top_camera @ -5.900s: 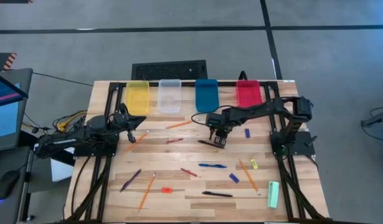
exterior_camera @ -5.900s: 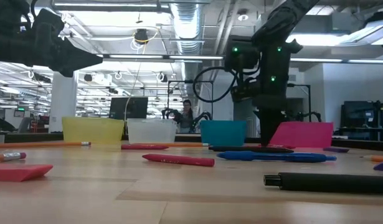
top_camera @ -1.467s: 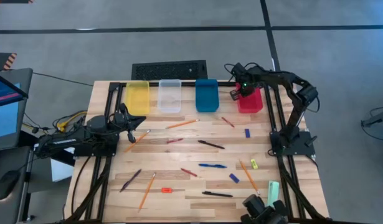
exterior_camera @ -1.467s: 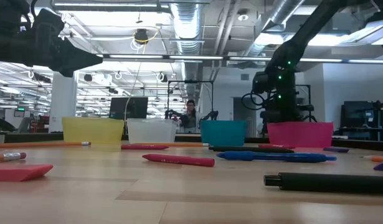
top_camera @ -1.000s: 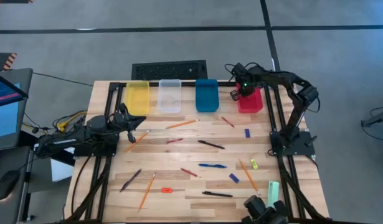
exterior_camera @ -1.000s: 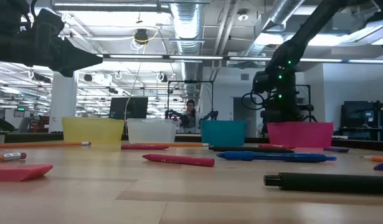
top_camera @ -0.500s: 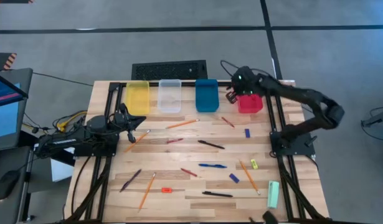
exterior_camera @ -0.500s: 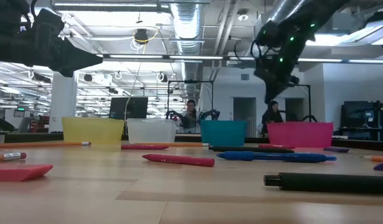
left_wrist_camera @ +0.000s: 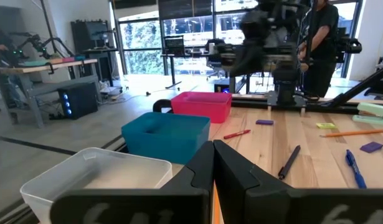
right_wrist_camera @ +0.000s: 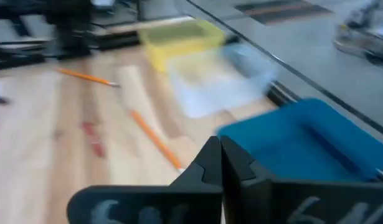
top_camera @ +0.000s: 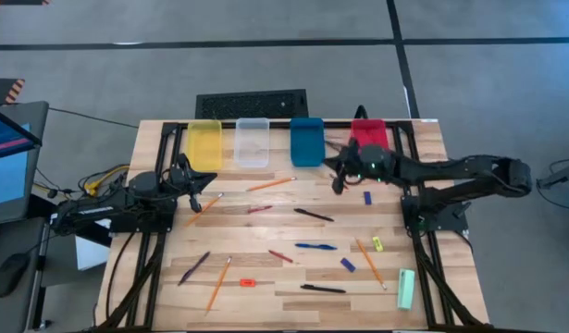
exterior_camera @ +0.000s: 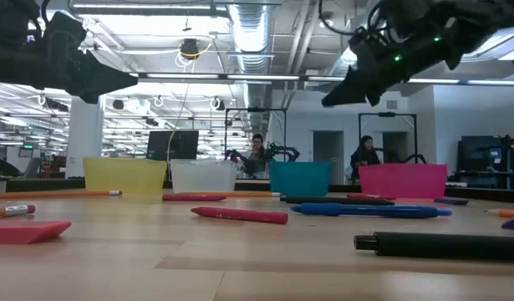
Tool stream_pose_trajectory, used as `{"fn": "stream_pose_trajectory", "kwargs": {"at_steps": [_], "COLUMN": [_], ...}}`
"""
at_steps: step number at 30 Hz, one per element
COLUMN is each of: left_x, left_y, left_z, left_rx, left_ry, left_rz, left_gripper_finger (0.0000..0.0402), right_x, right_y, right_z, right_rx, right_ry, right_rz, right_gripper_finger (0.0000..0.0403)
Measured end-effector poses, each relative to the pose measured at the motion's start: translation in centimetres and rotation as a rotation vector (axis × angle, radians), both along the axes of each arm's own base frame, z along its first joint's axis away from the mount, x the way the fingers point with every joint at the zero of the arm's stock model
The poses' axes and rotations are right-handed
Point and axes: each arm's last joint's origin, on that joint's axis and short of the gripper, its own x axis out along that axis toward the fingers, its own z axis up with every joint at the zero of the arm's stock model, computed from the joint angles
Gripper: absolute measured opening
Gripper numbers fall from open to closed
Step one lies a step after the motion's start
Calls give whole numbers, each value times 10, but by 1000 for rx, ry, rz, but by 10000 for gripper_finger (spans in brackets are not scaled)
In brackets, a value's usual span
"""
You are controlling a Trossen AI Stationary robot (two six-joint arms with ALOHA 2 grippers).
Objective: Sort crayons/erasers/pens/pencils in bins
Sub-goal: Put the orange pencil into the transparent bin
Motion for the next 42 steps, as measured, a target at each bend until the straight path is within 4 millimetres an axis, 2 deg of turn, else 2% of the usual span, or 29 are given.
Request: {"fn": "stream_pose_trajectory", "kwargs": {"at_steps": [9,16,21,25,30,37,42], "left_x": [0,3,9,22,40,58,64], "left_y": [-1,-2,-1,2,6,10,12], "left_z": [5,5,24,38,48,51,38], "left_rx": [-30,-89,-136,-144,-239,-469,-571], "left_ry": [-72,-57,-19,99,321,722,988], "left_rz": [-34,-86,-86,-52,-28,84,165], "left_gripper_finger": [0,0,0,0,0,0,0], "right_x": [4,3,4,4,2,1,1], "right_y": [32,35,34,34,30,25,28], "right_z": [-12,-23,-21,-21,-19,-26,-27], "right_rx": [-24,-32,-70,-101,-146,-119,-115], "right_ry": [-93,-152,-161,-151,-144,-82,-75], "right_rz": [139,148,152,159,152,129,142], "right_gripper_finger": [3,4,2,5,4,5,2]}}
